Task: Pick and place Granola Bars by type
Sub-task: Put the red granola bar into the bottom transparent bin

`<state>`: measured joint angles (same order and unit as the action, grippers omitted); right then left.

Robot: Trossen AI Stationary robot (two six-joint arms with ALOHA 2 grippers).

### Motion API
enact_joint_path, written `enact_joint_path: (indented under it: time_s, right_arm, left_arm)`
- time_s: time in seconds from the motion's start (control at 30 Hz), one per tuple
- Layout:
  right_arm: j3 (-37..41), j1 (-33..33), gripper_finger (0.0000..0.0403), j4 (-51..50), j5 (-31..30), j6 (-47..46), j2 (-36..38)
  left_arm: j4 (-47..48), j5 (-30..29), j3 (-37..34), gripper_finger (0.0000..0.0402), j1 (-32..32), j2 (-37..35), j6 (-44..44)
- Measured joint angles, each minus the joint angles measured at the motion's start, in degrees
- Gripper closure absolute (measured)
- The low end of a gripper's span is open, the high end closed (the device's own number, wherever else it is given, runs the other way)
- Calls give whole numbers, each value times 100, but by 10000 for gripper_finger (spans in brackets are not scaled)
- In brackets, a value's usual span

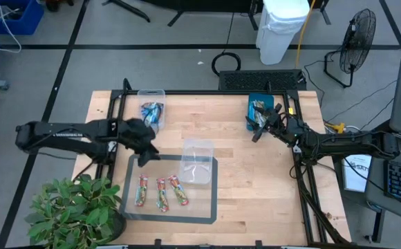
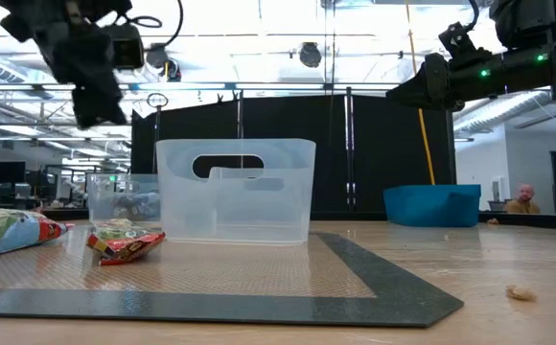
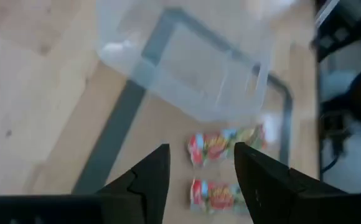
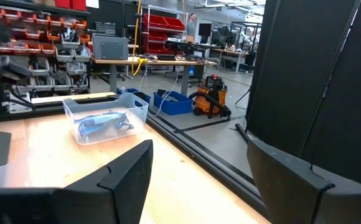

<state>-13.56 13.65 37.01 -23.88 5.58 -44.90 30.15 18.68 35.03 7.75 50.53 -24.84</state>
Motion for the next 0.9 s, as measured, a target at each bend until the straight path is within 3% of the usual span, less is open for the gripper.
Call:
enact_joint_path:
  time_s: [0.2, 0.33, 0.5, 0.9]
  right_arm:
    - [0, 0, 152, -13, 4, 0, 0]
    - [0, 0, 152, -18, 7, 47, -3]
    - [-2, 0, 152, -38, 9, 88, -3]
    - [-4, 0, 152, -46, 15, 257, -3]
  left_arm:
    - [1134, -1049, 10, 233, -1152, 50, -1159]
    - [1221, -1165, -95, 239, -1710, 102, -2436]
    - [1354, -1308, -153, 241, -2254, 99, -3390]
    - [1479, -1924, -153, 241, -3281, 777, -4643]
